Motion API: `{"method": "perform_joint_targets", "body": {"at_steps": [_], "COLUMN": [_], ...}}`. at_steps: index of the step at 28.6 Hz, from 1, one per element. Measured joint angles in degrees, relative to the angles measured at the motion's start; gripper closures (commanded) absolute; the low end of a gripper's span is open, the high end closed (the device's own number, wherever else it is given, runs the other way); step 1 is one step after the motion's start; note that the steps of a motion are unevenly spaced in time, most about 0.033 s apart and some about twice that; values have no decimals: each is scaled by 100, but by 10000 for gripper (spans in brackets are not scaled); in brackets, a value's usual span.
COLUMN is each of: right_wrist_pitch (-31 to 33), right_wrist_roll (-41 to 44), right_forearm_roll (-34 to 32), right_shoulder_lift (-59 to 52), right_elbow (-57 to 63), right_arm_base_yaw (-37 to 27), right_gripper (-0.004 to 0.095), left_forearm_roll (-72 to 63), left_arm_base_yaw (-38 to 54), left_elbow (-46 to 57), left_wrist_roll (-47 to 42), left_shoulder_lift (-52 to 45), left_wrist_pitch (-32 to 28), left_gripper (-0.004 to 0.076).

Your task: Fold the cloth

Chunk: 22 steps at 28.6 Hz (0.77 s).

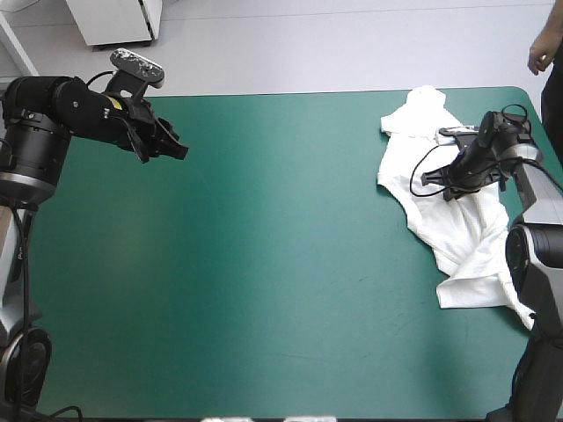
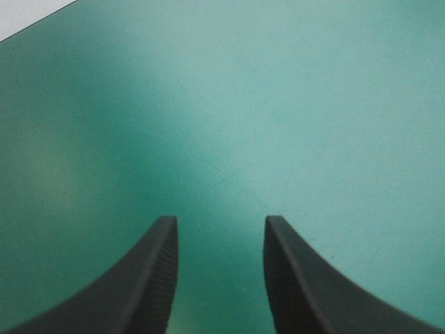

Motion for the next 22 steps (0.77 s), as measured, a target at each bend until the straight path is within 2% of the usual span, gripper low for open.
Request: {"method": "perform_joint_targets", "body": {"at_steps": [4, 9, 12, 22], "right_wrist_pitch": [71, 236, 347, 534], "right_wrist_roll": [-90, -121, -137, -290], "right_forearm_roll": [86, 273, 483, 969], "right_shoulder_lift": [-24, -29, -29, -29], "right_elbow": [0, -51, -83, -174], "right_arm_base_yaw": [438, 1363, 2178, 3750], "right_gripper": [919, 918, 919, 918], "left_forearm_roll": [116, 611, 742, 1005], "left_arm_base_yaw": [0, 0, 0, 0], "left_elbow": [0, 0, 0, 0], "left_wrist_roll": [-4, -121, -137, -268], "left_shoulder_lift": [-156, -371, -438, -592], "left_wrist_pitch": [-5, -5, -5, -5], "left_gripper": [423, 423, 423, 423]}}
